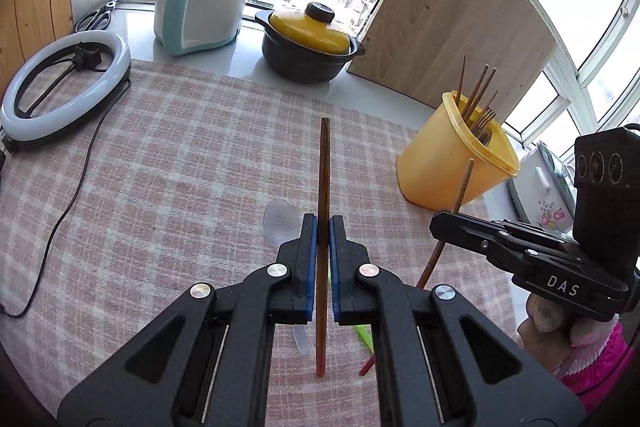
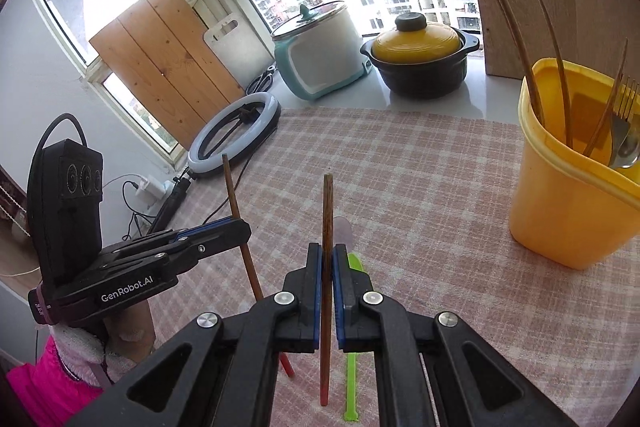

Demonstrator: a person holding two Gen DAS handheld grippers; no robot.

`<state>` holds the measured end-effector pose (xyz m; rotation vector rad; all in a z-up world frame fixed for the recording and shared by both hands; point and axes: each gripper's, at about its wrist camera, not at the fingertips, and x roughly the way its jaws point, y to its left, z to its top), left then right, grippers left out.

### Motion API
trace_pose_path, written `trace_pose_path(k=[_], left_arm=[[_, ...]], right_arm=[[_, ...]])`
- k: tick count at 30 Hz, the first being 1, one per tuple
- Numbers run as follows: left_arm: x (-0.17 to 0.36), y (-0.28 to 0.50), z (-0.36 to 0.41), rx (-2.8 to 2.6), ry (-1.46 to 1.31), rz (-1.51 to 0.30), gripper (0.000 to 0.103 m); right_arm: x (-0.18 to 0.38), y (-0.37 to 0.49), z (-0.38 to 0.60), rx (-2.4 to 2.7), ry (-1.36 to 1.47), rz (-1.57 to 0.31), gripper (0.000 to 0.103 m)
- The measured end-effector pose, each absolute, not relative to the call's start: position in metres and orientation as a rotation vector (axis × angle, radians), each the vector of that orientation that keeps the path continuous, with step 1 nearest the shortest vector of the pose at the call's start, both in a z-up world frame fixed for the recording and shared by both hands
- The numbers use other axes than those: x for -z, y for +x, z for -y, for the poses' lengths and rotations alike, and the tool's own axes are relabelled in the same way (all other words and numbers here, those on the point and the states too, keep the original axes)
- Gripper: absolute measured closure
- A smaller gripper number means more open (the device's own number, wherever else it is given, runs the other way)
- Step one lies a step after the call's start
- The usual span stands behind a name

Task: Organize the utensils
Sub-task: 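Lift both held chopsticks upright and carry them over the yellow container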

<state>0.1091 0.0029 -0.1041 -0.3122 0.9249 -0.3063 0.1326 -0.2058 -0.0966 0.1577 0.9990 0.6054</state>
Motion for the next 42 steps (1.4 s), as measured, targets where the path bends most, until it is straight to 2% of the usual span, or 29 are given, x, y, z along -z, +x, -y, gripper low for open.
trace_pose_path(k=[21,42], left_arm=[[0.048,0.101,0.050,0.431,-0.272,-0.817,0.099],[-0.014,0.138,0.102,0.509,-0.275,-0.677,0.099]], right_arm=[[0.025,0.103,0.298,-0.452,0.199,-0.801,0.101],[-0.035,0.111,0.377,-0.307,0.227,-0.636,0.101]])
